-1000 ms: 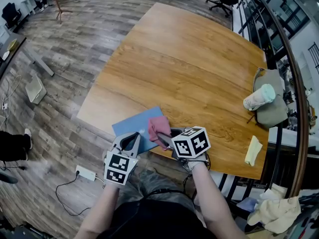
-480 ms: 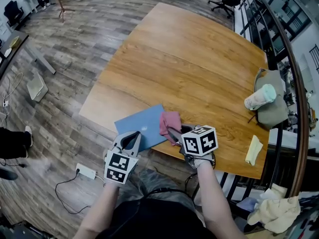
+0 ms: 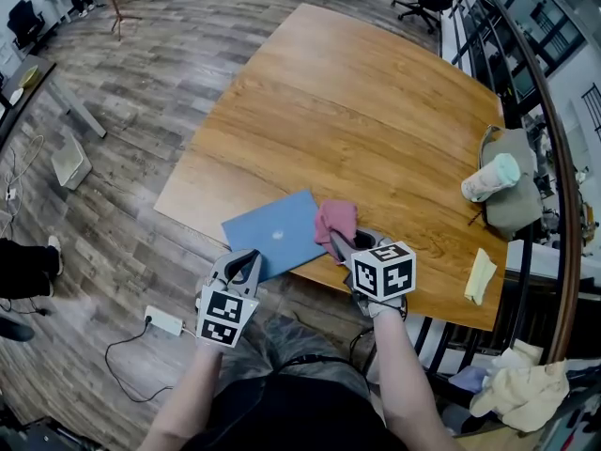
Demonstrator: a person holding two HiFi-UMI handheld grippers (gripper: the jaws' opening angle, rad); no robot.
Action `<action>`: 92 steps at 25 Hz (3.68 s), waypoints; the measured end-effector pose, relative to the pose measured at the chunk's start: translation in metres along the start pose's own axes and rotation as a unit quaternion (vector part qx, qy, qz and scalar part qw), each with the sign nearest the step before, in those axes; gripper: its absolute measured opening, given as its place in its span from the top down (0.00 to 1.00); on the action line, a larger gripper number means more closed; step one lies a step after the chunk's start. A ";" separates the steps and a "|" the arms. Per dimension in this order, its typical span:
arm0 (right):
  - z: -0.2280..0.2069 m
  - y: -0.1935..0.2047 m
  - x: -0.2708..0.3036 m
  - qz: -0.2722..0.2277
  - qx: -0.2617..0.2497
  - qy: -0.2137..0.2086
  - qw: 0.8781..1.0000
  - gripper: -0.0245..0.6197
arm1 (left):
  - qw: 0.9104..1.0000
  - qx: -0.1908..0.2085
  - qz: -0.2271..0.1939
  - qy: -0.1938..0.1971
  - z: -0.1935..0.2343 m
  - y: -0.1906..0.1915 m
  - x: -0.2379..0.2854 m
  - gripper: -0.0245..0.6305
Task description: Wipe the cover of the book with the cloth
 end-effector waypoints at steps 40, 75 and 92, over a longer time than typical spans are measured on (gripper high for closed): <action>0.026 -0.004 -0.068 -0.106 0.062 0.026 0.992 0.82 | 0.965 0.253 -0.057 0.042 -0.048 -0.025 -0.020 0.85; 0.049 -0.028 -0.058 -0.147 0.076 0.007 0.986 0.82 | 0.993 -0.010 -0.097 -0.068 0.004 -0.061 -0.035 0.87; 0.061 -0.018 -0.033 -0.136 0.109 0.033 0.984 0.82 | 0.991 0.102 -0.044 -0.067 0.047 -0.037 -0.025 0.95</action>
Point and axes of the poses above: the fingertips, and each gripper's own axes: x forward along the fingers, z to its left, y out of its underside, the point moved 4 cm from there along -x, backward along the fingers, and after that the axes turned 10 degrees about -z, right-handed, at the moved point
